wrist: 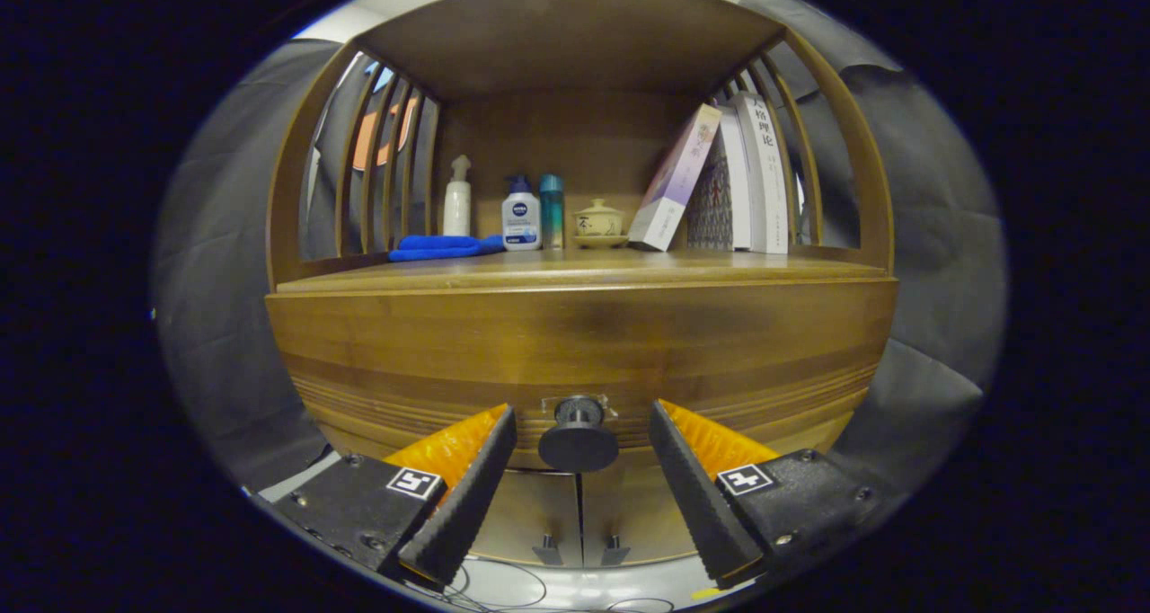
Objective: Pull open the drawer, take out the items inside it, and place them on the countertop above the cabinet.
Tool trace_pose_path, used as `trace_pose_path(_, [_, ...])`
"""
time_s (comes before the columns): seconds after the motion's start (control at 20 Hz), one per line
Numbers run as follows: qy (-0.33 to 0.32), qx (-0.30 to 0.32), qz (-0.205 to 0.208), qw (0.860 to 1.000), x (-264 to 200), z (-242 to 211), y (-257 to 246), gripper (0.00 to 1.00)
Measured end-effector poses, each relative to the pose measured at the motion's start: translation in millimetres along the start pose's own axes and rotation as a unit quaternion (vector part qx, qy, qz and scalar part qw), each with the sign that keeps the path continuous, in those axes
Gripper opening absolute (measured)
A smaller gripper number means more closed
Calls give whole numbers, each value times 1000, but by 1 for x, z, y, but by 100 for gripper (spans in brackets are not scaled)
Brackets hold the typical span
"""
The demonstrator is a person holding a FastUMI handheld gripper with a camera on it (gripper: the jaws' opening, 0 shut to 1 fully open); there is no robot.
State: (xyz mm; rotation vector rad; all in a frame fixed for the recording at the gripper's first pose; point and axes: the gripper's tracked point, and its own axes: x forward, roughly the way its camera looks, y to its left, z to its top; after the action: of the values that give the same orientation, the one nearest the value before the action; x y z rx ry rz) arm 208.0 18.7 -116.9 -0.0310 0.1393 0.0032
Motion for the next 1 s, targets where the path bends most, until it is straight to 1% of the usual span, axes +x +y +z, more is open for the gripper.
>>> trace_pose_path(0.2, [0,-7,-22,1000,6,-1,-6,72])
trace_pose_path(0.25, [6,-7,-17,1000,5,-3,-4,66])
trace_pose_path(0.3, [8,-4,-20,1000,3,-1,-5,60])
trace_pose_path(0.35, [14,1,-18,1000,6,-1,-7,52])
trace_pose_path(0.4, [15,2,-18,1000,5,-3,-6,49])
trace_pose_path(0.5, [17,-7,-18,1000,5,-3,-7,46])
trace_pose_path(0.75, [33,8,-13,999,4,-3,-6,37])
trace_pose_path(1.0, [38,7,-14,999,-9,-6,-6,34])
